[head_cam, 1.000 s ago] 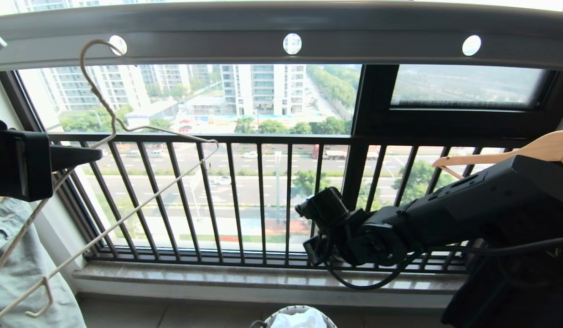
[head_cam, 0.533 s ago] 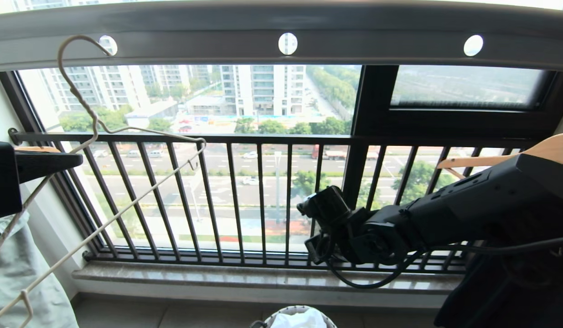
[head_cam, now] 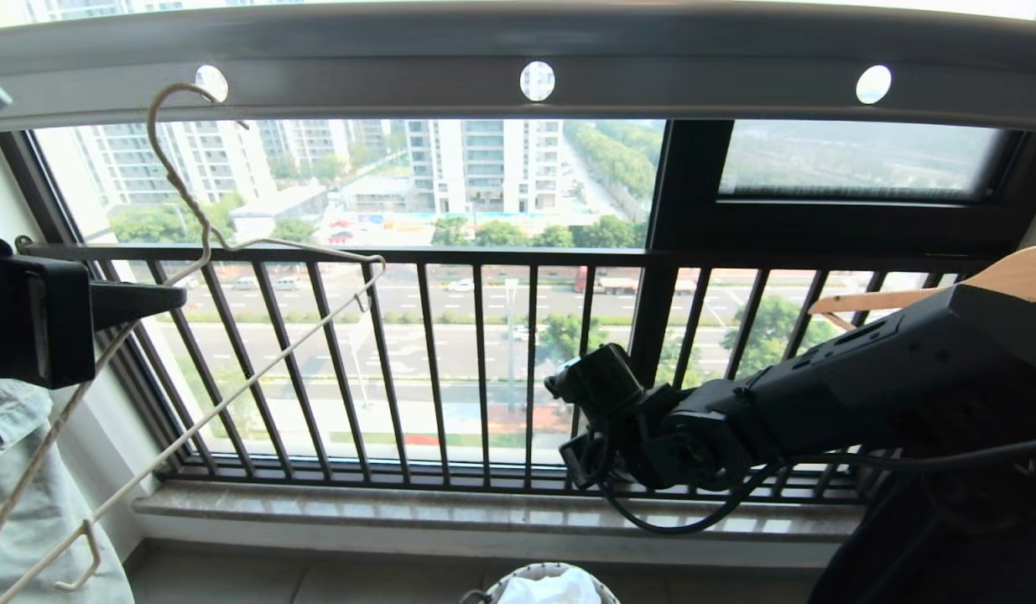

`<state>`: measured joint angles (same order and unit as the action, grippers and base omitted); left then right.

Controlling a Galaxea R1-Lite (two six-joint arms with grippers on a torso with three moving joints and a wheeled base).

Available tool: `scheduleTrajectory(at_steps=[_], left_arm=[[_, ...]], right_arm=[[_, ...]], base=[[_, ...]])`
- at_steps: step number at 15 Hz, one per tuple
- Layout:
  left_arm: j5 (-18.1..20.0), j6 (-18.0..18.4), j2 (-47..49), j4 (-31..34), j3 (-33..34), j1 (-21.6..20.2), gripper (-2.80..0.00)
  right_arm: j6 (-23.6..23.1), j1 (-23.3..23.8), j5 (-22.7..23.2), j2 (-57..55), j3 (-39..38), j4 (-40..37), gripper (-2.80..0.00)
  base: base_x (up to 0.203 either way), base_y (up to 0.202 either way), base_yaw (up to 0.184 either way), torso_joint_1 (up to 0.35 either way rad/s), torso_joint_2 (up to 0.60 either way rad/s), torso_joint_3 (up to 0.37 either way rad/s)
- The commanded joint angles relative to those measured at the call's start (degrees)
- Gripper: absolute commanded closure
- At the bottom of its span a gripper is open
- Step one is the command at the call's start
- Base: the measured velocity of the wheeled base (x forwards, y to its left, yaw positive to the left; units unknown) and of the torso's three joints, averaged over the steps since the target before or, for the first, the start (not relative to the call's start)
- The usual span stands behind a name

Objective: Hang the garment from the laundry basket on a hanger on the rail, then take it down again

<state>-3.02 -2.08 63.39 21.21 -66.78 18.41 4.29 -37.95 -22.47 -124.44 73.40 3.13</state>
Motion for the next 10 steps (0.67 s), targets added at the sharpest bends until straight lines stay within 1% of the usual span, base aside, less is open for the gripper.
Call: scheduleTrajectory(at_steps=[1, 4, 10], left_arm=[[-0.08, -0.02, 3.28, -0.25, -1.0, -0.03, 0.0], [-0.14, -0.02, 5.59, -0.3, -3.16, -0.04, 0.0], [-0.14, -0.02, 7.06, -0.3, -3.01, -0.04, 0.0]], right_arm=[[0.02, -0.02, -0.11, -0.1, -0.01, 0.03, 0.0], [0.02, -0.02, -0.11, -0.19, -0.01, 0.03, 0.0], [0.02, 0.07, -0.11, -0.19, -0.01, 0.03, 0.0]], base=[[0.0, 0.0, 0.0, 0.0, 0.0, 0.0], [0.0, 0.0, 0.0, 0.0, 0.0, 0.0], [0.0, 0.0, 0.0, 0.0, 0.0, 0.0]])
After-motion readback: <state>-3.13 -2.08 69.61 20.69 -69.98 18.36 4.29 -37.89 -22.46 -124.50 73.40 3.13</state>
